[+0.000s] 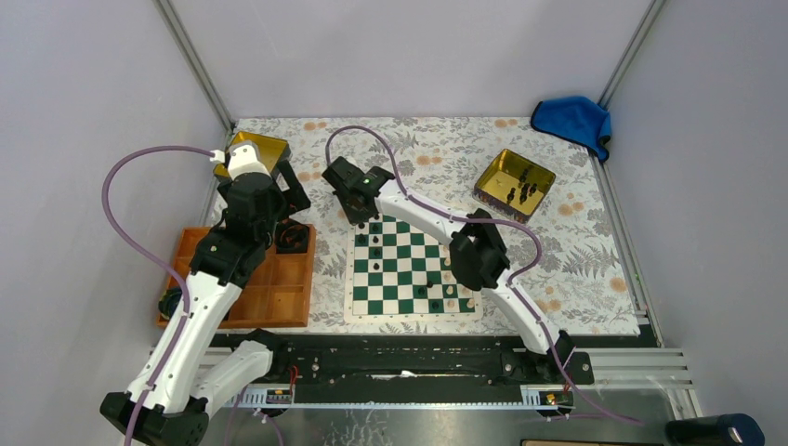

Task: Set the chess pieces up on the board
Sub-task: Place the chess piece on the chessboard, then pick up the chess piece from the storage box, then place the chess piece on the chessboard.

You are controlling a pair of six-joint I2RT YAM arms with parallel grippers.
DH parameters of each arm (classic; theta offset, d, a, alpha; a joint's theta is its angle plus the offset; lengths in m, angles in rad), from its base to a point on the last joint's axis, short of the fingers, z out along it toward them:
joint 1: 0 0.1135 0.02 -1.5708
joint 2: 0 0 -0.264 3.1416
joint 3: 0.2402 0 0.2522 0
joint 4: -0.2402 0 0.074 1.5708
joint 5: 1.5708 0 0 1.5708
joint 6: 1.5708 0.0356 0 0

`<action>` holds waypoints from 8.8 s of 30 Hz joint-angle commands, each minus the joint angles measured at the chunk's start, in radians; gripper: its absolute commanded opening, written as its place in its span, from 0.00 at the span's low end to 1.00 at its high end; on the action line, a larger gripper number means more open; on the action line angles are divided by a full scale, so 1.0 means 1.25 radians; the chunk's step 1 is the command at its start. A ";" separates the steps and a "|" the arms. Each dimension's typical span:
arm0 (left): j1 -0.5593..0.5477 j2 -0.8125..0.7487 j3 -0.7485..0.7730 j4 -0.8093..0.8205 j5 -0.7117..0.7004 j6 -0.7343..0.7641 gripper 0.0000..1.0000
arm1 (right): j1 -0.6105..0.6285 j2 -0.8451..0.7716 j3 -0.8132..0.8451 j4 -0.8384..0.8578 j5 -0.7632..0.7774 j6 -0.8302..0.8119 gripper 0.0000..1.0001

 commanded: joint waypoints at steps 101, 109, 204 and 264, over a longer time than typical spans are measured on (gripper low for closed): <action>-0.003 -0.003 -0.035 0.029 -0.028 0.045 0.99 | -0.014 -0.042 -0.095 0.200 -0.006 -0.154 0.38; -0.003 0.000 -0.027 0.029 -0.023 0.039 0.99 | -0.014 -0.102 -0.148 0.229 0.018 -0.167 0.37; -0.002 0.199 -0.001 0.124 0.026 0.054 0.99 | -0.620 -0.310 -0.514 0.188 0.167 0.084 0.00; 0.005 0.121 0.005 0.059 -0.039 0.044 0.99 | 0.033 -0.356 -0.349 -0.007 -0.095 -0.042 0.00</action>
